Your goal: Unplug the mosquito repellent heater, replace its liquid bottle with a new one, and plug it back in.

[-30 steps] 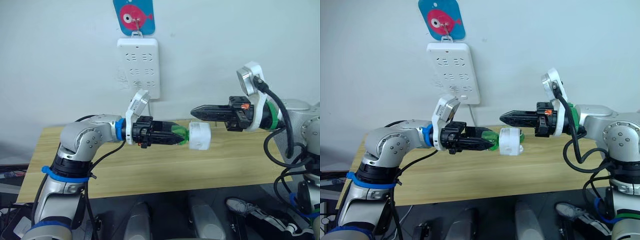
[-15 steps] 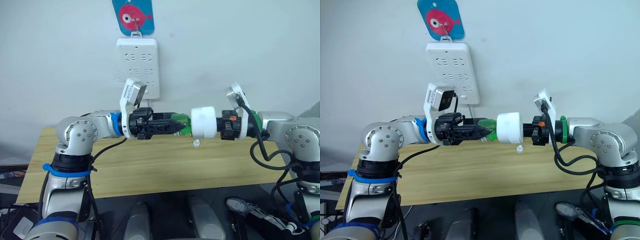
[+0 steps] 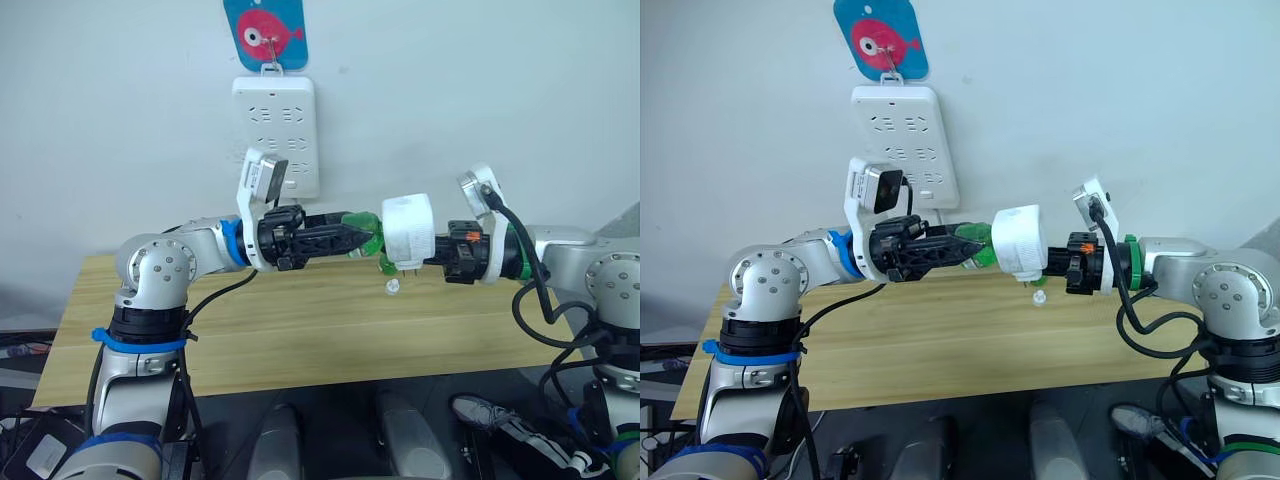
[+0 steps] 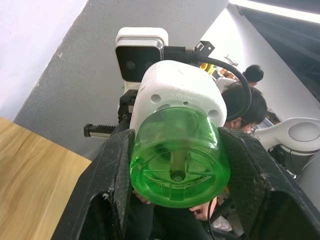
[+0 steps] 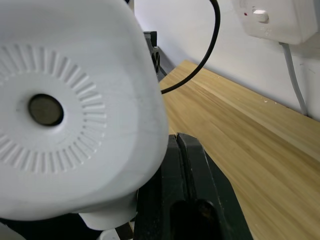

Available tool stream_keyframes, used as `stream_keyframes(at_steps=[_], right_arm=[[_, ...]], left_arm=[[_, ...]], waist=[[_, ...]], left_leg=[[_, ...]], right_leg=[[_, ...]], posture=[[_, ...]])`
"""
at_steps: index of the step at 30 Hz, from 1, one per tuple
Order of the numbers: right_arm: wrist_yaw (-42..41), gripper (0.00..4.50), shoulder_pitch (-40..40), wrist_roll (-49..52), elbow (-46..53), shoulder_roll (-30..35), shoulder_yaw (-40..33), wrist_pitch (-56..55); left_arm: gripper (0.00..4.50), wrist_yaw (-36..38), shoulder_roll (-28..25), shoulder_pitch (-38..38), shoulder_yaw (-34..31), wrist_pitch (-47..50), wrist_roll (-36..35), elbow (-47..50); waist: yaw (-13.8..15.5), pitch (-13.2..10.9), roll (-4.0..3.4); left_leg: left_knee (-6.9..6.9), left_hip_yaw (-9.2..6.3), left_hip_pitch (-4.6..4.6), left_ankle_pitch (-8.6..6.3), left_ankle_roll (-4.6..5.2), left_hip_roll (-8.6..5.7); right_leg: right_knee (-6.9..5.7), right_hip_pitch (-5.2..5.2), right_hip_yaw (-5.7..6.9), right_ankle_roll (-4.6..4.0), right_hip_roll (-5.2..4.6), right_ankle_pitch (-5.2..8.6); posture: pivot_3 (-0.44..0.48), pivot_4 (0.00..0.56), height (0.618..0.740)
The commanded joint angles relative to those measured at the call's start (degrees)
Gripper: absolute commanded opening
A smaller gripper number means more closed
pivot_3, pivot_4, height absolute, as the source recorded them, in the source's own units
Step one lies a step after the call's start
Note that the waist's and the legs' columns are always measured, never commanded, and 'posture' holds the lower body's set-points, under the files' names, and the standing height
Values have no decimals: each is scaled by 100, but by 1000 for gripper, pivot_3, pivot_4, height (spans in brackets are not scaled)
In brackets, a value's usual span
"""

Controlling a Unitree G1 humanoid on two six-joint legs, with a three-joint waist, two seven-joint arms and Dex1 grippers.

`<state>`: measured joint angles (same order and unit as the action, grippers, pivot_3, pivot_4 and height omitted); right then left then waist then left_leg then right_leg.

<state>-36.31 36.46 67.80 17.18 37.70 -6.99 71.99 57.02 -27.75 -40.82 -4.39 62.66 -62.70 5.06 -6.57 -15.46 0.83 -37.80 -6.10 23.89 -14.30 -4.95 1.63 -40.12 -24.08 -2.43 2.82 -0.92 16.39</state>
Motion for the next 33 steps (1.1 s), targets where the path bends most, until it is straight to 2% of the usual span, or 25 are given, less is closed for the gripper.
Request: stream_keyframes(at_steps=[1,12,21,28,33], right_arm=[[44,0,78,731,211,-75,-258,136],[1094,0,176,2193,-247,-23,-345,415],[1601,0,243,3084,-406,262,-134,317],[1772,0,232,3300,-359,369,21,197],[1727,0,45,2555,-306,437,89,93]], left_arm=[[2285,-240,-22,2,-58,-158,234,-18],[2285,-152,-72,57,83,-438,435,3],[2285,3,-208,172,307,-674,645,69],[2285,-26,-175,201,353,-708,633,107],[2285,-86,-134,172,268,-678,526,142]], waist=[[0,0,0],[-1,0,0],[0,0,0],[0,0,0],[1,0,0]], left_leg=[[0,0,0,0,0,0],[0,1,0,0,0,0],[1,2,1,0,1,0],[1,2,1,-1,2,0],[1,2,1,-1,2,0]], right_leg=[[0,0,0,0,0,0],[0,0,-1,0,0,0],[1,0,-2,0,1,0],[1,0,-2,0,2,0],[1,0,-2,0,2,0]], posture=[[-181,227,725],[-184,224,725],[-181,227,725],[-179,228,725],[-181,227,725]])
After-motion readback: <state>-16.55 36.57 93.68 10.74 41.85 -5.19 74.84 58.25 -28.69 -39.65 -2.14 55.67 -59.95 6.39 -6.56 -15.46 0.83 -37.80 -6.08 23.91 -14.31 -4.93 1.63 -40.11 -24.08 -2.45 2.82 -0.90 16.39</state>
